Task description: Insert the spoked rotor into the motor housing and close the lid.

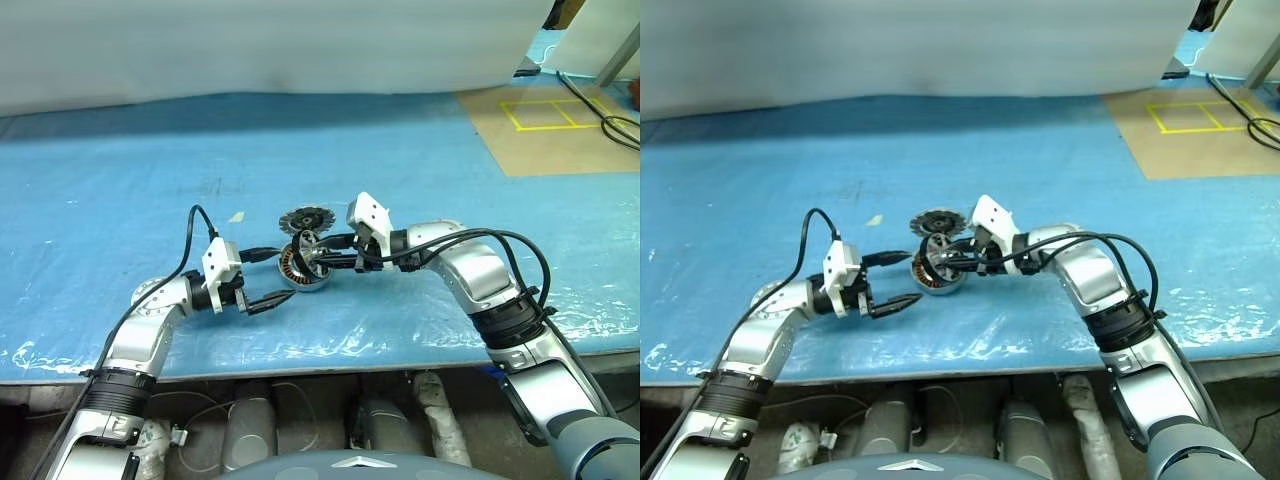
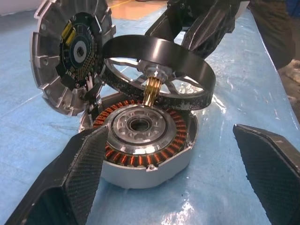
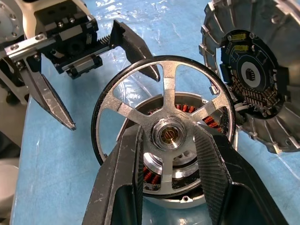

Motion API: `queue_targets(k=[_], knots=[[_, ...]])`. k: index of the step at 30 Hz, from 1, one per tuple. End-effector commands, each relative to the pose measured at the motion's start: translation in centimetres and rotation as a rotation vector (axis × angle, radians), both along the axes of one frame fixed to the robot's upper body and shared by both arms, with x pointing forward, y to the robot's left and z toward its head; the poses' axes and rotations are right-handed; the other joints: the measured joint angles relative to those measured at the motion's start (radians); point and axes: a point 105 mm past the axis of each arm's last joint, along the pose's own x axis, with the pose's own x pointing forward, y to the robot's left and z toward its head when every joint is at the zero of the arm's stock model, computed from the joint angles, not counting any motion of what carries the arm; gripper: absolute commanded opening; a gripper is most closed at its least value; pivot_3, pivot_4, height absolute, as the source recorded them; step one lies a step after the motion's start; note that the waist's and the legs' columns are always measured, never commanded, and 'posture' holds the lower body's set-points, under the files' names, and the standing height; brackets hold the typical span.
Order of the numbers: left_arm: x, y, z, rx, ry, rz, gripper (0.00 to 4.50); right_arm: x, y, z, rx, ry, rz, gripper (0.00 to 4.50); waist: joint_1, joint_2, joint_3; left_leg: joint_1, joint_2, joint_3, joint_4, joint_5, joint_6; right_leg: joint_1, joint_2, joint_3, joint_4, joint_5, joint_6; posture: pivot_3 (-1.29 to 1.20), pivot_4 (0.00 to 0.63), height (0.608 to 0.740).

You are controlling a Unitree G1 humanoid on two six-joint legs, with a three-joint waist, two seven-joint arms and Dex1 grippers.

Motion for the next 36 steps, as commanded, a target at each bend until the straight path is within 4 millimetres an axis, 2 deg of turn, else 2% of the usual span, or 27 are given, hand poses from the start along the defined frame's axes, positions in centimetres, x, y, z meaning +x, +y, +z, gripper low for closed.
queue_targets(k=[1, 9, 25, 34, 36], knots=[[0.23, -0.17, 1.07, -0.014, -0.048, 0.0, 4.5, 0.06, 0.7, 0.46, -0.007, -0.039, 0.025, 1.28, 0.0, 0.0, 0.0, 0.0, 0.0, 0.0, 0.0, 0.0, 0.0, 0.0, 0.0, 0.0, 0.0, 0.0, 0.0, 0.0, 0.15, 0.74], [0.21, -0.02, 0.95, -0.011, -0.046, 0.006, 4.5, 0.28, 0.17, -0.14, -0.04, -0.064, 0.006, 1.28, 0.0, 0.0, 0.0, 0.001, 0.0, 0.0, 0.0, 0.0, 0.0, 0.001, 0.0, 0.0, 0.0, 0.0, -0.001, 0.0, 0.15, 0.74], [0.22, -0.26, 0.9, -0.014, -0.039, -0.006, 4.5, 0.72, -0.18, 0.2, -0.028, -0.059, -0.014, 1.28, 0.001, 0.0, 0.0, 0.001, 0.0, 0.0, 0.001, 0.0, 0.0, 0.001, 0.0, 0.0, 0.0, 0.0, -0.001, 0.0, 0.15, 0.74], [0.41, -0.17, 1.06, -0.015, -0.033, -0.004, 4.5, 0.64, 0.02, 0.53, -0.004, -0.03, -0.013, 4.26, 0.001, 0.0, 0.0, 0.0, 0.0, 0.0, 0.001, 0.0, 0.0, 0.001, 0.0, 0.0, 0.0, -0.001, -0.001, 0.0, 0.15, 0.74], [0.49, -0.11, 1.12, -0.017, -0.032, 0.0, 4.5, 0.56, 0.07, 0.79, 0.008, -0.03, -0.009, 4.26, 0.001, 0.0, 0.0, 0.0, 0.0, 0.0, 0.001, 0.0, 0.0, 0.001, 0.0, 0.0, 0.0, -0.001, -0.001, 0.0, 0.15, 0.74]])
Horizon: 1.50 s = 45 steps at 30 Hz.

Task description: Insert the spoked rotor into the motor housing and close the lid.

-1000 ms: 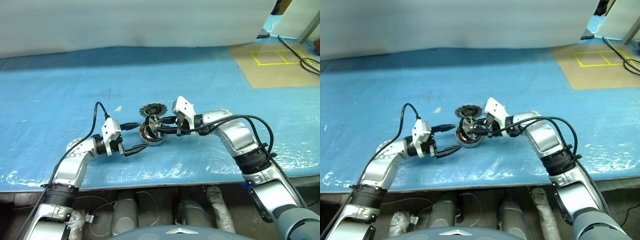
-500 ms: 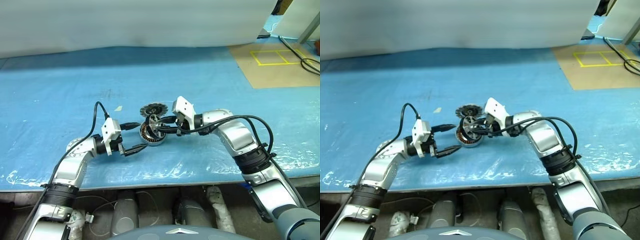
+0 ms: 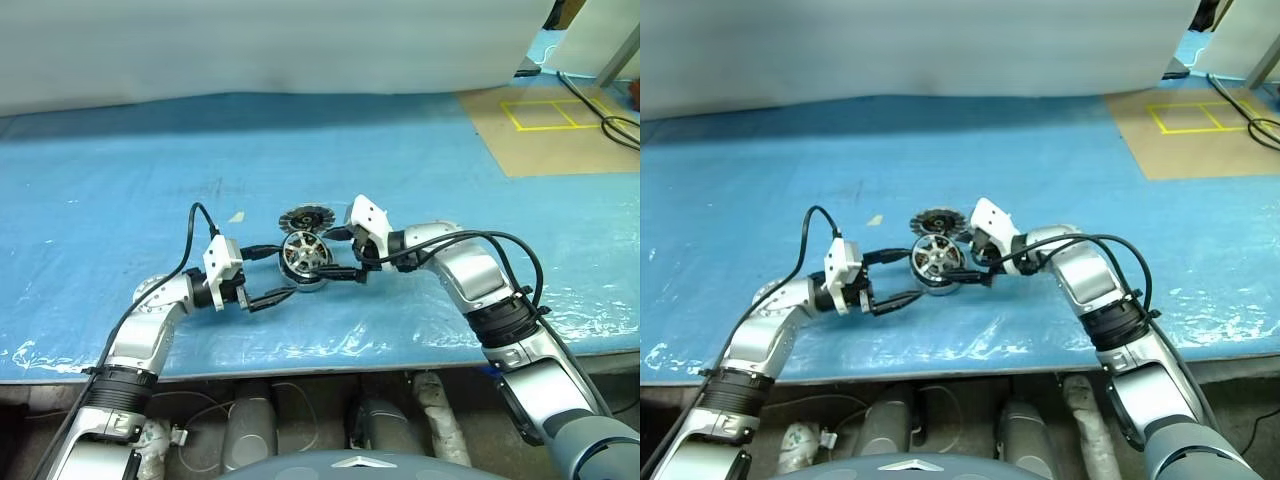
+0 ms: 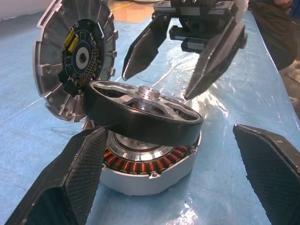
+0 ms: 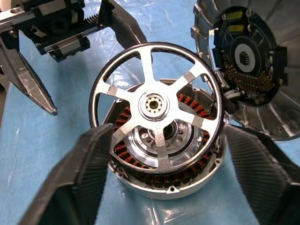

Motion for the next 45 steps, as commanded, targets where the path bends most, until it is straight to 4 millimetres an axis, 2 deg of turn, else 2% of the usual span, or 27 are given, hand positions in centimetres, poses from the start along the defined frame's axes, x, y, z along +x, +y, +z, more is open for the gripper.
queue_targets(k=[1, 7, 10, 15, 18, 21, 23, 27, 32, 45], knots=[[0.2, 0.1, 0.8, -0.011, -0.026, -0.004, 4.5, 0.0, 0.3, 1.9, 0.06, -0.028, 0.014, 4.26, 0.0, 0.0, 0.0, 0.0, 0.0, 0.0, 0.0, 0.0, 0.0, 0.0, 0.0, 0.0, 0.0, 0.0, 0.0, 0.0, 0.15, 0.74], [0.1, 0.1, 0.8, -0.014, -0.021, -0.005, 4.5, -0.2, 0.6, 3.0, 0.113, -0.02, 0.021, 4.26, 0.001, 0.0, 0.0, 0.0, 0.0, 0.0, 0.0, 0.0, 0.0, 0.0, 0.0, 0.0, 0.0, 0.0, 0.0, 0.0, 0.15, 0.74], [-0.1, 0.8, 0.8, -0.003, -0.003, 0.004, 4.5, -0.5, 0.6, 3.6, 0.137, -0.012, 0.038, 4.26, 0.0, 0.0, 0.0, 0.0, 0.0, 0.0, 0.0, 0.0, 0.0, 0.0, 0.0, 0.0, 0.0, 0.0, 0.0, 0.0, 0.15, 0.74], [-0.8, 3.8, 0.1, 0.083, 0.035, 0.041, 4.5, -0.5, 0.7, 3.6, 0.142, -0.01, 0.041, 4.26, -0.001, 0.0, 0.0, 0.0, 0.001, 0.0, 0.0, 0.0, 0.0, 0.0, 0.001, 0.0, 0.0, 0.0, 0.0, 0.0, 0.15, 0.74], [-1.2, 6.6, -0.4, 0.156, 0.072, 0.072, 4.5, -0.6, 0.9, 3.4, 0.142, -0.007, 0.041, 4.26, 0.0, 0.0, 0.0, 0.0, 0.001, 0.0, -0.001, 0.0, 0.0, 0.0, 0.001, 0.0, 0.0, 0.0, -0.001, 0.0, 0.15, 0.74], [-1.0, 8.3, 0.1, 0.178, 0.068, 0.11, 4.5, -0.6, 1.0, 3.2, 0.136, -0.006, 0.04, 4.26, 0.0, 0.0, 0.0, 0.0, 0.001, 0.0, 0.0, 0.0, 0.0, 0.0, 0.0, 0.0, 0.0, -0.001, -0.002, 0.0, 0.15, 0.74], [-0.6, 8.7, 0.7, 0.166, 0.047, 0.136, 4.5, -0.4, 0.9, 3.2, 0.137, -0.007, 0.033, 4.26, 0.003, 0.0, 0.0, 0.0, 0.001, 0.0, 0.0, 0.0, 0.0, 0.0, 0.0, 0.0, 0.0, -0.002, -0.003, 0.0, 0.15, 0.74], [-0.2, 8.3, 1.0, 0.153, 0.027, 0.141, 4.5, -0.2, 1.0, 3.3, 0.14, -0.01, 0.029, 4.26, 0.003, 0.0, 0.0, 0.0, 0.0, 0.0, 0.0, 0.0, 0.0, 0.0, 0.0, 0.0, 0.0, -0.002, -0.003, 0.0, 0.15, 0.74], [-0.5, 6.1, 1.1, 0.109, 0.019, 0.094, 4.5, -0.8, 1.6, 3.6, 0.147, -0.004, 0.075, 4.26, 0.002, 0.0, 0.0, 0.0, 0.001, 0.0, 0.0, 0.0, 0.0, 0.0, 0.0, 0.0, 0.0, -0.001, -0.002, 0.0, 0.15, 0.74], [-0.1, 5.0, 1.2, 0.094, 0.011, 0.068, 4.5, -0.7, 3.1, 2.2, 0.053, -0.058, 0.125, 4.26, 0.0, 0.0, 0.0, 0.0, 0.001, 0.0, 0.0, 0.0, 0.0, 0.0, 0.0, 0.0, 0.0, -0.001, -0.001, 0.0, 0.15, 0.74]])
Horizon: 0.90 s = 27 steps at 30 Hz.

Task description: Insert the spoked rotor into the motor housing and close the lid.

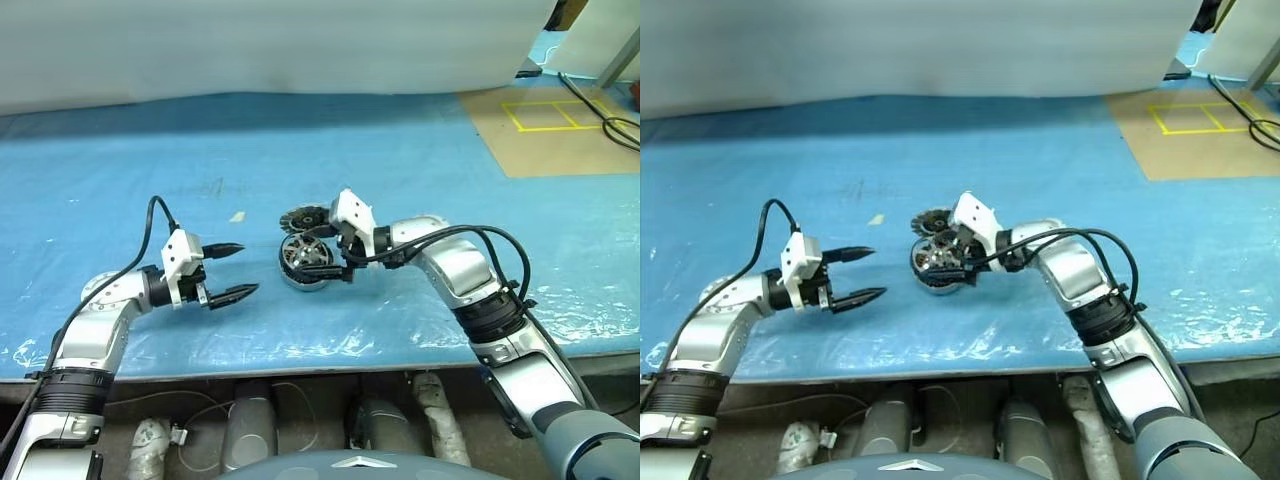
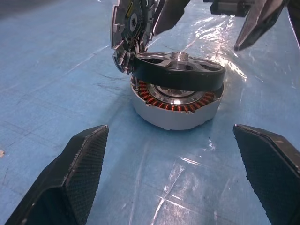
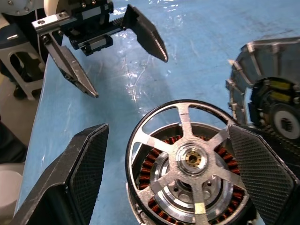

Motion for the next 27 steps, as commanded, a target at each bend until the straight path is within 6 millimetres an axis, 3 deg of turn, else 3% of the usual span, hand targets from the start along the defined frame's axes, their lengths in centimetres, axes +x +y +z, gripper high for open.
queue_targets(k=[1, 11, 14, 18, 27], knots=[[0.0, -0.5, 0.6, -0.008, -0.031, -0.016, 4.5, 0.2, 0.4, 0.8, -0.002, -0.042, 0.026, 4.26, 0.0, 0.0, 0.0, 0.0, 0.0, 0.0, 0.0, 0.0, 0.0, 0.0, 0.0, 0.0, 0.0, 0.0, 0.0, 0.0, 0.15, 0.74], [-0.1, -1.2, 0.6, -0.036, -0.032, -0.024, 4.5, 1.1, -0.8, 0.2, -0.047, -0.042, 0.011, 4.26, 0.0, 0.0, 0.0, 0.0, 0.0, 0.0, 0.0, 0.0, 0.0, 0.0, 0.0, 0.0, 0.0, 0.0, 0.0, 0.0, 0.15, 0.74], [-0.1, -1.3, 0.6, -0.038, -0.034, -0.024, 4.5, 0.7, -0.8, 0.2, -0.047, -0.033, 0.035, 3.68, 0.0, 0.0, 0.0, 0.0, 0.0, 0.0, 0.0, 0.0, 0.0, 0.0, 0.0, 0.0, 0.0, 0.001, 0.001, 0.0, 0.15, 0.74], [0.0, -1.3, 0.4, -0.034, -0.034, -0.026, 4.5, 0.0, -0.6, 0.7, -0.021, -0.005, 0.069, 2.31, 0.0, 0.0, 0.0, 0.0, 0.0, 0.0, 0.0, 0.0, 0.0, 0.0, 0.0, 0.0, 0.0, 0.001, 0.001, 0.0, 0.15, 0.74], [0.1, -1.3, 0.4, -0.028, -0.036, -0.026, 4.5, 0.2, -0.6, 1.0, -0.031, -0.019, 0.055, 2.31, 0.0, 0.0, 0.0, 0.0, 0.0, 0.0, 0.001, 0.0, 0.0, 0.0, 0.0, 0.0, 0.0, 0.0, 0.0, 0.0, 0.15, 0.74]])
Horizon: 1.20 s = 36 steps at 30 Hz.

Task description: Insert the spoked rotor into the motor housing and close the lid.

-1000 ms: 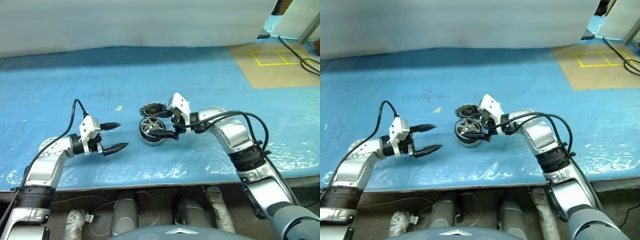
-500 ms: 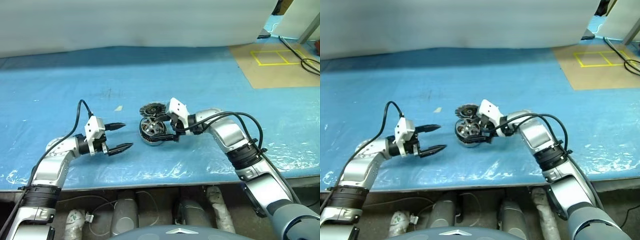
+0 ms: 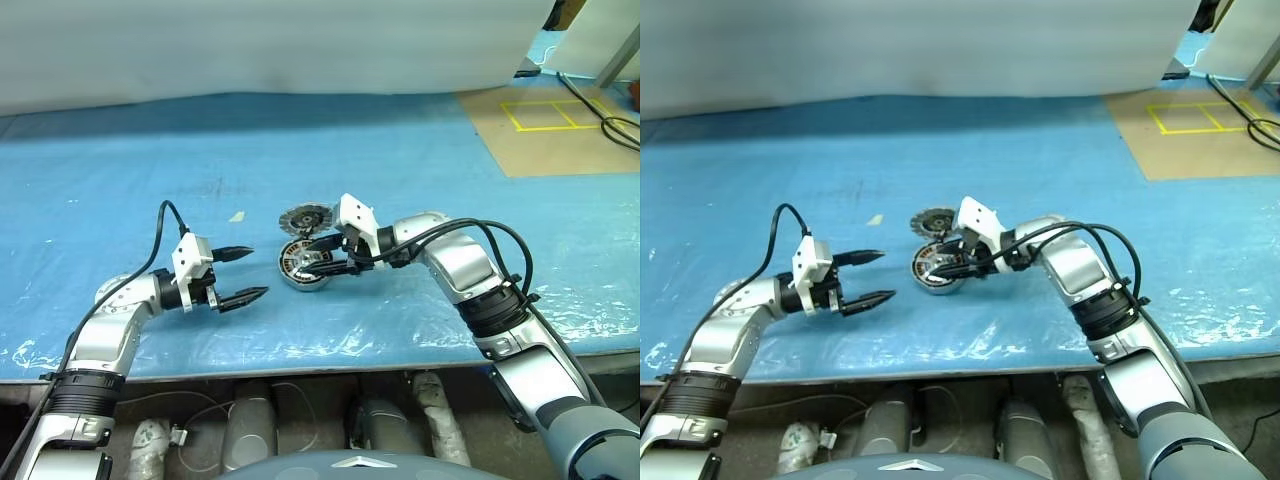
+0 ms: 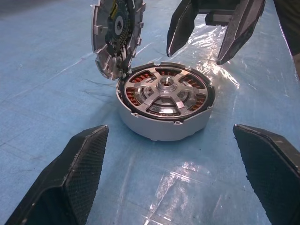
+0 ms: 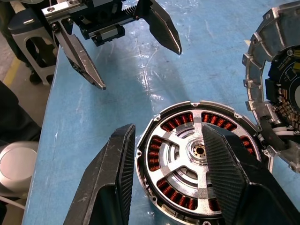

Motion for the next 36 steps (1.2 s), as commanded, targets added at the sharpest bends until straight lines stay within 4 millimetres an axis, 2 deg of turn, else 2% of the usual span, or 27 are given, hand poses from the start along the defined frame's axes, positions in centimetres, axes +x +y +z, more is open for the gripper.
queue_targets(k=[1, 5, 10, 14, 18, 29, 32, 36], knots=[[0.2, -0.2, 0.9, -0.002, -0.047, -0.011, 4.5, 0.2, 0.2, 1.4, 0.024, -0.057, 0.004, 2.31, 0.0, 0.0, 0.0, 0.0, 0.0, 0.0, 0.0, 0.0, 0.0, 0.0, 0.0, 0.0, 0.0, 0.0, 0.0, 0.0, 0.15, 0.74], [0.3, -0.2, 1.0, -0.003, -0.049, -0.011, 4.5, 0.1, 0.2, 2.1, 0.048, -0.062, 0.006, 2.31, 0.0, 0.0, 0.0, 0.0, 0.0, 0.0, 0.0, 0.0, 0.0, 0.0, 0.0, 0.0, 0.0, 0.0, 0.0, 0.0, 0.15, 0.74], [0.4, -0.5, 1.1, -0.028, -0.061, 0.005, 4.5, 0.4, -0.4, 2.6, 0.133, -0.03, -0.083, 2.31, 0.001, 0.0, 0.0, 0.0, 0.0, 0.0, 0.0, 0.0, 0.0, 0.0, 0.0, 0.0, 0.0, 0.0, 0.0, 0.0, 0.15, 0.74], [1.0, -0.7, 1.5, -0.068, -0.068, 0.037, 4.5, 0.2, -1.6, 2.1, 0.194, 0.033, -0.173, 1.42, 0.004, 0.0, 0.0, 0.0, 0.0, 0.0, 0.0, 0.0, 0.0, 0.0, 0.0, 0.0, 0.0, 0.0, 0.0, 0.0, 0.15, 0.74], [1.3, -0.8, 1.7, -0.073, -0.072, 0.039, 4.5, -0.1, -1.6, 0.8, 0.208, 0.069, -0.232, 0.02, 0.002, 0.0, 0.0, 0.0, 0.0, 0.0, 0.0, 0.0, 0.0, 0.0, 0.0, 0.0, 0.0, 0.0, 0.0, 0.0, 0.15, 0.74], [1.8, -0.6, 2.2, -0.063, -0.076, 0.025, 4.5, 1.0, 1.6, -1.1, 0.199, 0.103, -0.234, 0.02, -0.001, 0.0, 0.0, 0.0, 0.0, 0.0, 0.0, 0.0, 0.0, 0.0, 0.0, 0.0, 0.0, 0.0, -0.001, 0.0, 0.15, 0.74], [1.6, -0.5, 2.1, -0.062, -0.073, 0.033, 4.5, 1.5, 1.9, -2.5, 0.161, 0.107, -0.252, 0.02, -0.001, 0.0, 0.0, 0.0, 0.0, 0.0, 0.0, 0.0, 0.0, 0.0, 0.0, 0.0, 0.0, 0.0, 0.0, 0.0, 0.15, 0.74], [1.5, -0.3, 2.0, -0.07, -0.07, 0.05, 4.5, 1.2, 1.5, -4.0, 0.112, 0.128, -0.24, 0.02, -0.001, 0.0, 0.0, 0.0, 0.0, 0.0, 0.0, 0.0, 0.0, 0.0, 0.0, 0.0, 0.0, 0.0, 0.0, 0.0, 0.15, 0.74]])
